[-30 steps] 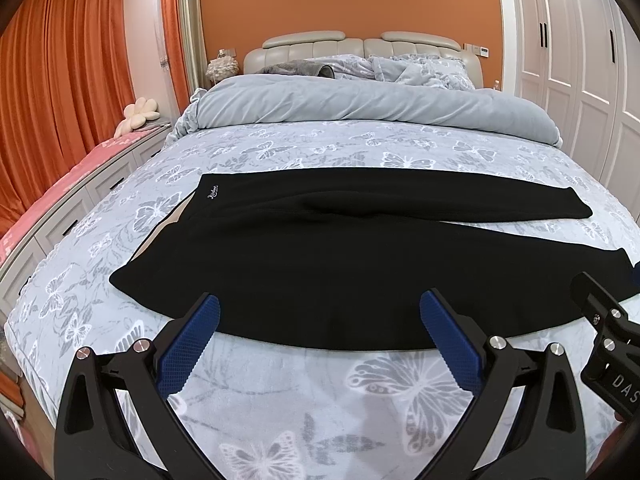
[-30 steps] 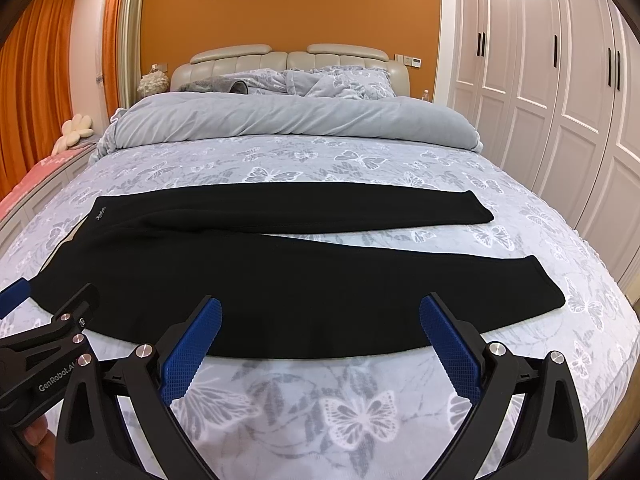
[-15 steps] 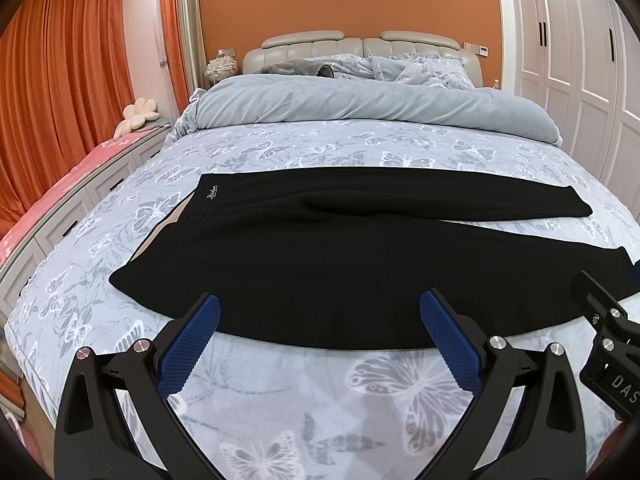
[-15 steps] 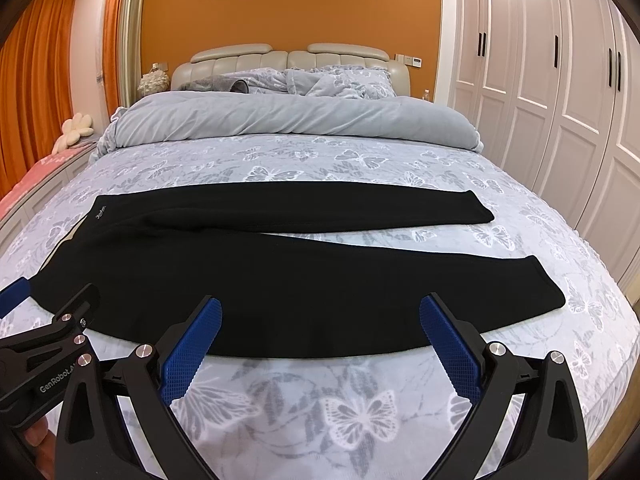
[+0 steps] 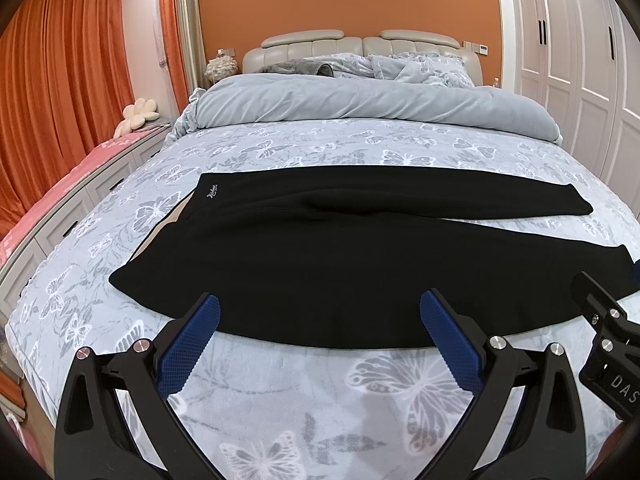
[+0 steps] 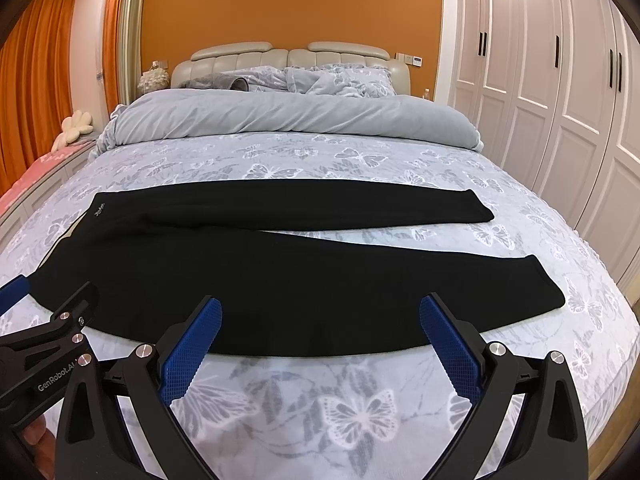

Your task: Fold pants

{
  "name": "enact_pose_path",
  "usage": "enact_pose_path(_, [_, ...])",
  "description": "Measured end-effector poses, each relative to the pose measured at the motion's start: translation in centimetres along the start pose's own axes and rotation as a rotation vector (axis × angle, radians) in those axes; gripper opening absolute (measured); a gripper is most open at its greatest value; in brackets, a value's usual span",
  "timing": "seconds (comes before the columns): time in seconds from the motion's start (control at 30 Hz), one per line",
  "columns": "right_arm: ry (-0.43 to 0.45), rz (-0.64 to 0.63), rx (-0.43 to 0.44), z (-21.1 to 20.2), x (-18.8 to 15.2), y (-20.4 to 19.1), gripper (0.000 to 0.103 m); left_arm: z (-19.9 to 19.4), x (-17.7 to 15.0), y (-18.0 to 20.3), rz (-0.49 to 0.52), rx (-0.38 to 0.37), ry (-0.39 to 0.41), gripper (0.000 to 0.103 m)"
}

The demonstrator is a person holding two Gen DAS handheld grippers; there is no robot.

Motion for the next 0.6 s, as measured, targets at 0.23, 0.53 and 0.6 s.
enact_pose_path(0.23, [-0.022, 0.01, 0.017, 0.5, -0.1, 0.5, 0.098, 0.3, -0.1, -0.1, -0.001, -0.007, -0.014, 0.098])
enact_pose_path(0.53, [-0.196, 0.052, 0.143, 5.5, 4.6, 8.5, 0.098, 5.0, 5.5, -6.9, -0.091, -0.204, -0.142, 0.098])
enact_pose_path(0.6, [-0.22, 0.075, 0.137, 7.6, 6.1, 11.9, 0.098, 7.2, 7.8, -9.1, -0.117, -0.205, -0.172, 0.098])
Point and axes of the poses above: each gripper's, at about its wrist camera, not at the fingertips, and z roughly the way its jaws point, y to its right, x to its top, the point moved 5 cm from there along z, roughly the way its jaws point, and after that the axes turned 8 degrees about -y, right-handed, at the moved point
